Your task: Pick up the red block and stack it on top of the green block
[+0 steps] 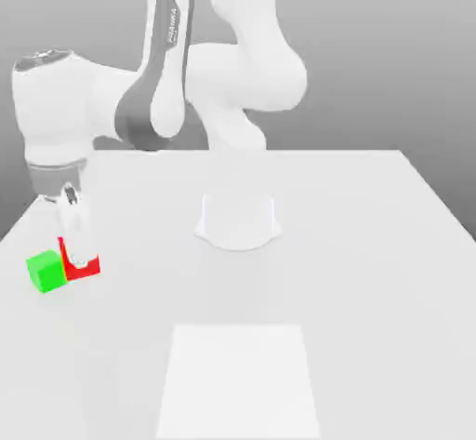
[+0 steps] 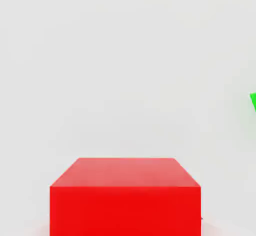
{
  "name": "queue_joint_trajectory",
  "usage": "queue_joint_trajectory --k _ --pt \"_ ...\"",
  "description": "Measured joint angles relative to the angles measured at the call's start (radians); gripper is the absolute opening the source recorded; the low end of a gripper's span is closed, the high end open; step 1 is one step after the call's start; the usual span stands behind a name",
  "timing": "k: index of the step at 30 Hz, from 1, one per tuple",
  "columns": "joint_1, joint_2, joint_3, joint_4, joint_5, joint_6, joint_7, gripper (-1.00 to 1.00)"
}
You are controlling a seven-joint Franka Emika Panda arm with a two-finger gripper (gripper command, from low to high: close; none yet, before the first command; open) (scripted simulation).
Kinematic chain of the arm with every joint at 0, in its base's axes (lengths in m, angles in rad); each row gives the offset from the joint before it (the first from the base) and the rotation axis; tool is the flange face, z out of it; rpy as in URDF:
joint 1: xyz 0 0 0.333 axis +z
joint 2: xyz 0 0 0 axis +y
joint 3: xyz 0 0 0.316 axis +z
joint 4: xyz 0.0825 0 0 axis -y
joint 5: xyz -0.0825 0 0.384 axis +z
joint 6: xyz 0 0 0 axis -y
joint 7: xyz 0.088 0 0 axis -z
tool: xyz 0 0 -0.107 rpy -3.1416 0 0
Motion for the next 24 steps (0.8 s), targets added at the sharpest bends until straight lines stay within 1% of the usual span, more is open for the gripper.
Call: queue_joint_trajectory --k 5,7,11,16,17,24 --pt "-0.137 0.010 -0.087 0.035 -0.020 -0.027 0.190 -1.00" --pt "-0.147 0.036 -0.102 0.042 0.002 -0.010 0.198 -1.00" --pt "-0.130 0.113 -0.105 0.050 0.088 0.056 0.144 -1.00" --pt "-0.152 0.229 -0.054 0.053 0.233 0.154 0.041 -1.00" --pt "-0.163 0.251 -0.038 0.053 0.261 0.173 0.022 1.00" --pt "-0.165 0.255 -0.035 0.053 0.266 0.176 0.017 1.00"
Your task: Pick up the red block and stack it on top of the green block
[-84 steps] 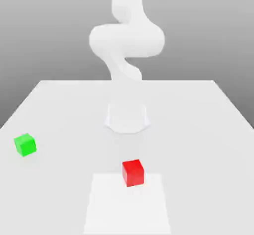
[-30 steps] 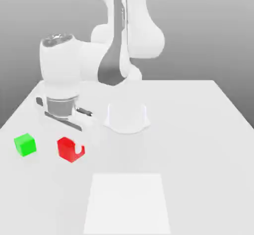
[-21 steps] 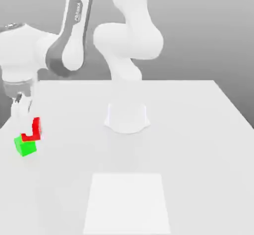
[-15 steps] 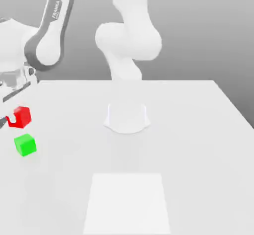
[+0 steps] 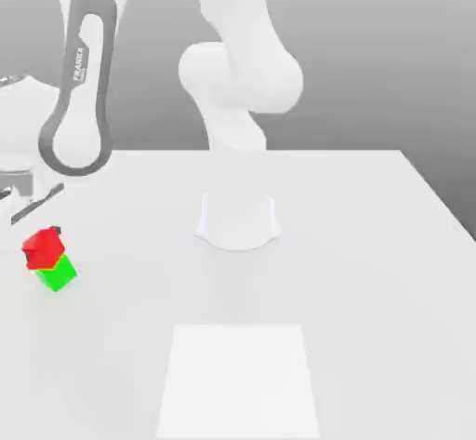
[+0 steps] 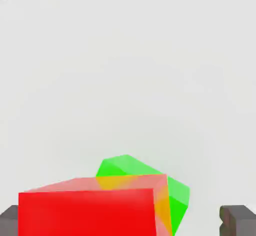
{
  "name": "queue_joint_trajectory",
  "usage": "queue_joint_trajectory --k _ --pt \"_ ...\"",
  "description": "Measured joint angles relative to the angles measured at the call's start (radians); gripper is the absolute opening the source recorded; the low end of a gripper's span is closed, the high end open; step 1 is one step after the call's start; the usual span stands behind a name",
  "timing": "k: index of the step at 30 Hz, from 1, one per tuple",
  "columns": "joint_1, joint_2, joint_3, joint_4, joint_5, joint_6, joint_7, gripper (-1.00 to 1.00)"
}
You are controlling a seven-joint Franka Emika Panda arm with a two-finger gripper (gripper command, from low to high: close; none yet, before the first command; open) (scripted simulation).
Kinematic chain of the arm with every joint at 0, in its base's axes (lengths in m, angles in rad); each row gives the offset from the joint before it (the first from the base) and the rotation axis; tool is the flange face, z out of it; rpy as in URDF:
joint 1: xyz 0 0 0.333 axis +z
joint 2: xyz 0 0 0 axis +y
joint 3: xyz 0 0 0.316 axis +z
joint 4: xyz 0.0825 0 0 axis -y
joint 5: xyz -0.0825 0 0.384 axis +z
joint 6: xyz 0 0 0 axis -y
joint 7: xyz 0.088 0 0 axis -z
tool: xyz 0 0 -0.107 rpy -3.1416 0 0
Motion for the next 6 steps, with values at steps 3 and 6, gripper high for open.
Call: queue_joint_trajectory --k 3,6 --pt "0.003 -0.057 -0.021 -0.001 -0.075 -0.048 0.054 1.00" --pt "-0.010 -0.124 -0.027 -0.003 -0.157 -0.106 0.112 1.00"
